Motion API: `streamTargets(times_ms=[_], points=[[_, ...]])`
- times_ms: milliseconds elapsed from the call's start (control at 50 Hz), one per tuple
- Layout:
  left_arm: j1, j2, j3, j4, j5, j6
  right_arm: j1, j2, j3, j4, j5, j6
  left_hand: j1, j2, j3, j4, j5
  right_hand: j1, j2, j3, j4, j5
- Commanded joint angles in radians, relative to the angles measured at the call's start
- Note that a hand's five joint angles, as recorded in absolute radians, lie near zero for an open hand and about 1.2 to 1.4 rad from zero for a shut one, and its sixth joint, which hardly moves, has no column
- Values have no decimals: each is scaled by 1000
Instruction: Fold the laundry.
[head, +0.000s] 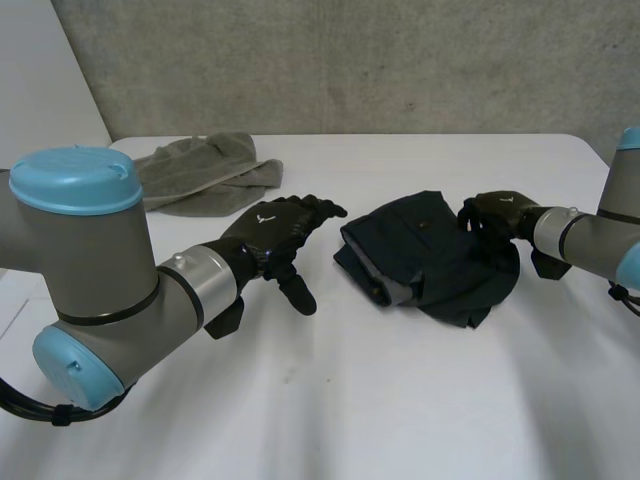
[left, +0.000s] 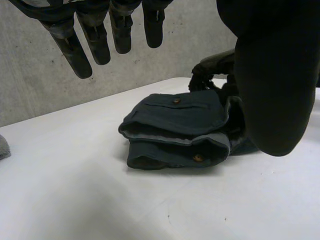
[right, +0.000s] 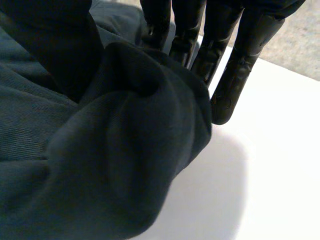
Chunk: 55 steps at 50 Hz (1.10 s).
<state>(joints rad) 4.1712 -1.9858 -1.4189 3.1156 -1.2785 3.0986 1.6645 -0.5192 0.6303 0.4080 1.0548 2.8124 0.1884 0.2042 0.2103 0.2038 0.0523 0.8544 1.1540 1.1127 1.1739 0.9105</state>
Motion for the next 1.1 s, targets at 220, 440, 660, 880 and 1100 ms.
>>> streamTargets(times_ms=[220, 440, 660, 880, 1100], points=[[10, -4, 0, 0, -1, 0, -71, 300, -610, -78, 244, 202, 22, 6, 0, 7, -16, 542, 242, 284, 222, 311], [17, -5, -2, 1, -1, 0, -219, 300, -583, -149, 389, 202, 22, 6, 0, 7, -16, 542, 242, 284, 222, 311], [17, -8, 1, 1, -1, 0, -304, 311, -575, -150, 412, 200, 22, 6, 0, 7, -16, 542, 242, 284, 222, 311], [18, -5, 0, 5, -2, 0, -298, 280, -541, -103, 407, 202, 22, 6, 0, 7, -16, -48, -348, -306, -368, -279], [17, 7, -15, 6, -2, 0, -298, 151, -422, -5, 138, 203, 19, 3, -3, 4, -19, -680, -980, -938, -999, -911]])
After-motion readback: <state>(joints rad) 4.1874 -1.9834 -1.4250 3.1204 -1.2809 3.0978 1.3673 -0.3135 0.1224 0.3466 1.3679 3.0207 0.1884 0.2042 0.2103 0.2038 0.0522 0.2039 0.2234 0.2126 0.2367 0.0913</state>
